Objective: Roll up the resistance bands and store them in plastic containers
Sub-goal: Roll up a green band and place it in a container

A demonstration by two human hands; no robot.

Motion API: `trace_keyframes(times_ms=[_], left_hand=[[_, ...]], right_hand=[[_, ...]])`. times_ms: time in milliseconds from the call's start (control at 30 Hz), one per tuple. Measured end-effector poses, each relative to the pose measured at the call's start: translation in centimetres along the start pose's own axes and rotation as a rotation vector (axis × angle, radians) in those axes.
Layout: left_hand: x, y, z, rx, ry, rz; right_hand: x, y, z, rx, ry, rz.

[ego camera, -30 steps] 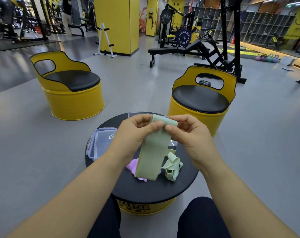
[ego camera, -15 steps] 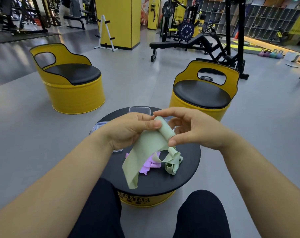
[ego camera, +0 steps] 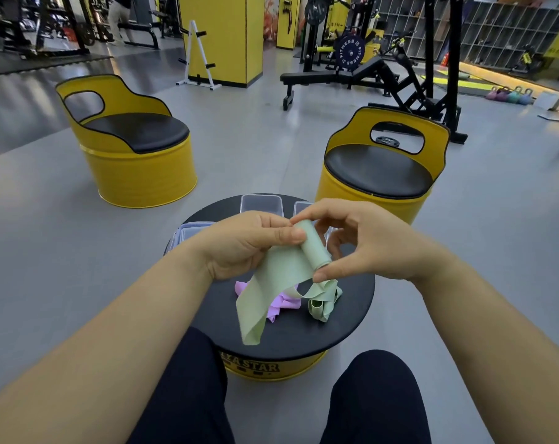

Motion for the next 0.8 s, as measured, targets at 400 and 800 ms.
trace_keyframes(times_ms=[400, 800], left_hand=[[0.0, 0.1, 0.1, -0.034, -0.124, -0.073], [0.5, -0.9, 1.4, -0.069, 0.026, -0.097]], right_hand=[[-0.4, 1.0, -0.6, -0.023, -0.131, -0.144], [-0.8, 0.8, -1.0, -0.075, 0.309, -0.002]])
Point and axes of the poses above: each hand's wrist, its own y-axis away from the middle knuckle, its own x-axis out of the palm, z = x × y, the point moved 2 cm from there along -y, towards the middle knuckle, and after that the axes turned 15 degrees about -x, right-handed, at the moved point
